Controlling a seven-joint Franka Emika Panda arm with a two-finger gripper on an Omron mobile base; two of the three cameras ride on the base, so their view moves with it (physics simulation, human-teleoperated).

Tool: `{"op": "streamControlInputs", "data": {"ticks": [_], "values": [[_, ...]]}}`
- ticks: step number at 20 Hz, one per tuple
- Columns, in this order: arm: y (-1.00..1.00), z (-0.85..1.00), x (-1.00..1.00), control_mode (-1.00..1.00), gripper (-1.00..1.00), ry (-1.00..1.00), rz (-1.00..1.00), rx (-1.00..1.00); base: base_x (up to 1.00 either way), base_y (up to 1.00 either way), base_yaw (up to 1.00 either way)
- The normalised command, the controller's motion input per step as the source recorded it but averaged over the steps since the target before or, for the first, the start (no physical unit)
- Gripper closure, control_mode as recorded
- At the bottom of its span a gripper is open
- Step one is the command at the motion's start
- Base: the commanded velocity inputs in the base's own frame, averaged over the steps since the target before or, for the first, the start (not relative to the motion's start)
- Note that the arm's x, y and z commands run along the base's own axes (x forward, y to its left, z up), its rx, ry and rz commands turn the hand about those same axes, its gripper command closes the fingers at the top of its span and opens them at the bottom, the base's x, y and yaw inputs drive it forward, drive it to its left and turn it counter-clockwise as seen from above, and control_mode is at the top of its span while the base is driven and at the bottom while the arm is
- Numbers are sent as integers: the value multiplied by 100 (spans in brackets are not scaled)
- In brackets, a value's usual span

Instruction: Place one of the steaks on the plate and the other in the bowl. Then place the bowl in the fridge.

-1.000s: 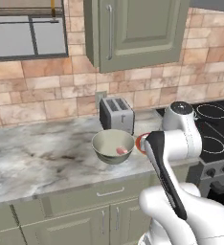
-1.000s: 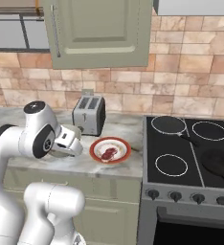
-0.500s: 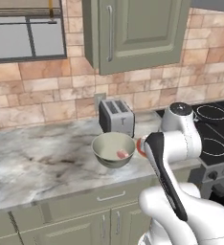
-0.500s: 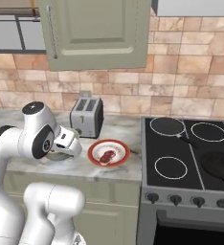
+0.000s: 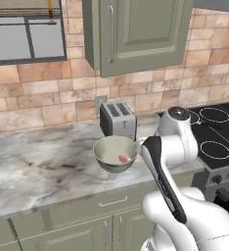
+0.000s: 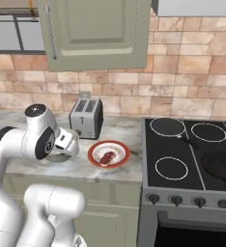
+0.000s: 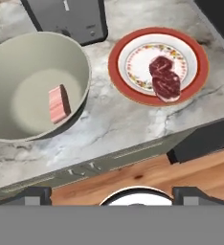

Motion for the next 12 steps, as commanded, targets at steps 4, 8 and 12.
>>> {"op": "streamControlInputs", "data": {"ticks": [4, 8, 12], "values": [[33, -2, 69, -100, -100, 2, -4, 3, 0, 0, 0], [6, 4, 88, -100, -100, 33, -5, 0, 0, 0, 0], [-21, 1, 87, -100, -100, 36, -1, 10, 0, 0, 0]]}}
